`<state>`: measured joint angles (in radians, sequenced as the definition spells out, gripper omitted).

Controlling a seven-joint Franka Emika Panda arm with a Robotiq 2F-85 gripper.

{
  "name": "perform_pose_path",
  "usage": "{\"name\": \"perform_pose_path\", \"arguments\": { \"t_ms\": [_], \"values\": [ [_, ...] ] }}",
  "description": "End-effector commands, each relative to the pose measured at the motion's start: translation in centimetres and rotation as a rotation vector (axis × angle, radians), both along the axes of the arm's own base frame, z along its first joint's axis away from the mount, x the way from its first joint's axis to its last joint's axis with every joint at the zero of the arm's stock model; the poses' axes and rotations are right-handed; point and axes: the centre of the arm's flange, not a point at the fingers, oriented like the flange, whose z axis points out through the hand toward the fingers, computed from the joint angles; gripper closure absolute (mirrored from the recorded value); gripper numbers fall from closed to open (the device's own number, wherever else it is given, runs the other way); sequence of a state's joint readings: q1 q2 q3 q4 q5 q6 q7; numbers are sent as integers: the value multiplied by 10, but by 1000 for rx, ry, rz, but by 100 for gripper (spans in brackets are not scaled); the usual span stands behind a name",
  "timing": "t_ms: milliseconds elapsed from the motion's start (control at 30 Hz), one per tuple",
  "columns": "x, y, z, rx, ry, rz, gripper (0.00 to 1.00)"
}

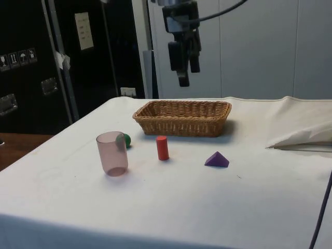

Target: Pick up the triangular block and place it into the basket.

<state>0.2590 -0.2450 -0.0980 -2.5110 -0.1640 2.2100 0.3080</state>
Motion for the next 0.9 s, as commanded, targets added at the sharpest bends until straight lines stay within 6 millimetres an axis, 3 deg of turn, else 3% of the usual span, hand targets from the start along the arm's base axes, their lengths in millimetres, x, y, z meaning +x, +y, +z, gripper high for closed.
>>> {"name": "perform_pose_path", "arguments": {
  "t_ms": [0, 567, 867],
  "values": [
    [-5, 1, -1, -6, -16, -2, 0],
    [-46, 4, -26, 10, -68, 8, 0],
    [-61, 11, -50, 22, -94, 11, 0]
  ]
}}
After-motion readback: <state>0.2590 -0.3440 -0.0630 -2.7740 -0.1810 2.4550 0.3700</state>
